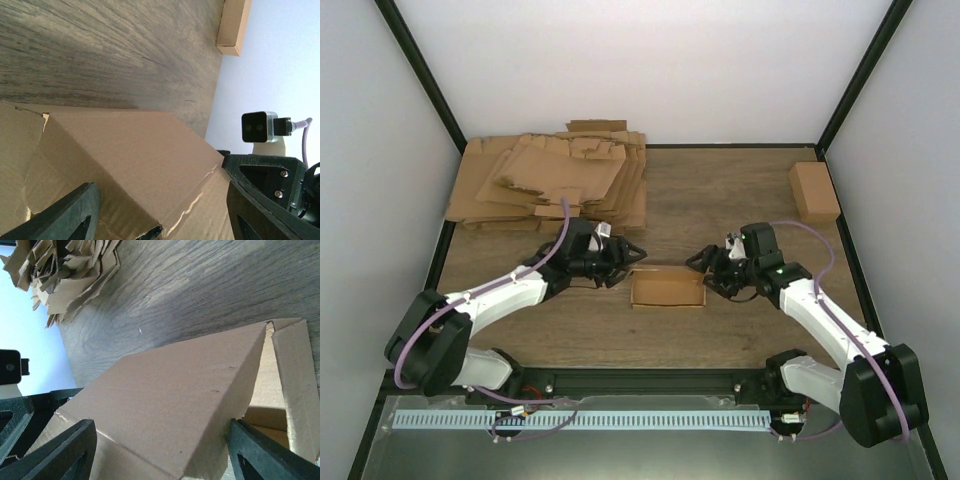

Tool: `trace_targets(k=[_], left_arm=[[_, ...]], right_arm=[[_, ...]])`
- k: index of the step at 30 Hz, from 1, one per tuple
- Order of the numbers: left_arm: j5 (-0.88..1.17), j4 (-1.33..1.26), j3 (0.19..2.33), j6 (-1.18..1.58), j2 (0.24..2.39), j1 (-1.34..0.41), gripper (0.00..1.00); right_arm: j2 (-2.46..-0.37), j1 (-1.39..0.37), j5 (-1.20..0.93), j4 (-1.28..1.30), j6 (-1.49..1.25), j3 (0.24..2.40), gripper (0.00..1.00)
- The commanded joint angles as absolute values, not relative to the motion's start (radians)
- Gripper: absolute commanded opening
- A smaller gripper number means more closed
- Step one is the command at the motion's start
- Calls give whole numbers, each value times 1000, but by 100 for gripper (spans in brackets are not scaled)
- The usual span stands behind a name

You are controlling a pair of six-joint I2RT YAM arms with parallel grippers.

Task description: Fold the paper box

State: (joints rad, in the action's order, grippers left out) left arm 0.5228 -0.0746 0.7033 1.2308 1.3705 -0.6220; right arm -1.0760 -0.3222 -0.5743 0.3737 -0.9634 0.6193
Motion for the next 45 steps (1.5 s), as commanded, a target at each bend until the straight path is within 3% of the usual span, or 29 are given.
trace_targets(k=[1,15,27,33,35,39,45], left_arm=[[506,-72,698,1215,1380,-646,72],[425,-8,579,1136,1327,-661,57],[365,124,613,1044,1268,-663,54],[408,66,618,1078,1274,-663,42],[412,57,626,1089,1277,-663,45],[427,28,638,1130,1282,-664,71],[464,-41,660,1191,1295,-700,80]], right_arm=[[-1056,-322,-538,389,-927,616,74],[-985,-321,-431,449,-816,541,64],[-979,-324,-345,508,-755,581,59],[-993,-324,-372,490,-756,575,58],[-994,-324,-377,486,-756,580,58],[-1000,-326,-397,477,-766,604,63],[-1030,-340,-444,476,-792,680,71]])
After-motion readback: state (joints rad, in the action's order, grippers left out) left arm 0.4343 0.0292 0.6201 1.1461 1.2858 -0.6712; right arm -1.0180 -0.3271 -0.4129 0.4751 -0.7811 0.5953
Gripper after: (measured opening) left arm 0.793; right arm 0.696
